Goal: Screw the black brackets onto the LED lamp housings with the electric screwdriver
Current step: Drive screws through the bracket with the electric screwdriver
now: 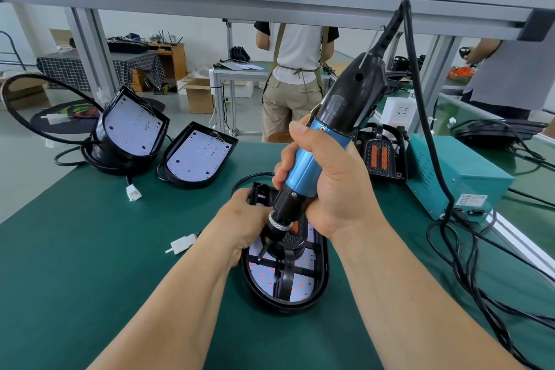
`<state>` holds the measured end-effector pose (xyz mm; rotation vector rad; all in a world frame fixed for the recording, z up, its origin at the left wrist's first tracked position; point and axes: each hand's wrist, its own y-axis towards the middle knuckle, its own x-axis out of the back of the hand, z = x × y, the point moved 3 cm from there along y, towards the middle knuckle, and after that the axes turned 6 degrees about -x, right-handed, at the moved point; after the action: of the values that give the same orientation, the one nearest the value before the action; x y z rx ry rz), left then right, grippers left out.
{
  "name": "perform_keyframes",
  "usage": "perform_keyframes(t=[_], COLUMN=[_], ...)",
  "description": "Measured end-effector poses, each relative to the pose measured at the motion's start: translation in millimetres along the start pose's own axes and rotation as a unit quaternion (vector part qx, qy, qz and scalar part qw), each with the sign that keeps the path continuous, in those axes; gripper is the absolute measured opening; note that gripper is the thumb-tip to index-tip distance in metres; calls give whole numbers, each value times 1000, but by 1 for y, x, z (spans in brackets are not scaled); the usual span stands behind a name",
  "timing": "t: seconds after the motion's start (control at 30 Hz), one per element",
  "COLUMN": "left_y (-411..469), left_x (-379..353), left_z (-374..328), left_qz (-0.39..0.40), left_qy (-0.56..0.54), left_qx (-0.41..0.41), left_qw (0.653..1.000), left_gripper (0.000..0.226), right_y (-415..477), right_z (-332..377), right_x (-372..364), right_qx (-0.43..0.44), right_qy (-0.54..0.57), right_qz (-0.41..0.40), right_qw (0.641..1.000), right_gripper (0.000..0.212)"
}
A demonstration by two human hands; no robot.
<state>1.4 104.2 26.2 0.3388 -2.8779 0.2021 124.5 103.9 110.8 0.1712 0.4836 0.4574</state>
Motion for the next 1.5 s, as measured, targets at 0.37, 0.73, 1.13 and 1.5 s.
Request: perform_keyframes(t=[0.37,0.73,1.13,1.5], left_y=[1,-1,-5,2], left_x=[0,1,0,1], left_z=[2,1,-3,3], left_qz=[5,1,7,-9], left_qy=[-10,-9,-4,-3], left_qx=[0,2,6,-8], left_qw=[1000,1000,1000,1000], left_gripper=[30,27,40,21], right_y=[1,2,2,-2], right_z=[-1,-1,-1,2], right_x=[0,0,1,-8], right_qx=[-3,-5,-7,27], right_qy=[3,-1,-1,-36], right_qz=[0,0,6,35], right_qw=[1000,1000,1000,998], right_gripper=[21,19,18,20])
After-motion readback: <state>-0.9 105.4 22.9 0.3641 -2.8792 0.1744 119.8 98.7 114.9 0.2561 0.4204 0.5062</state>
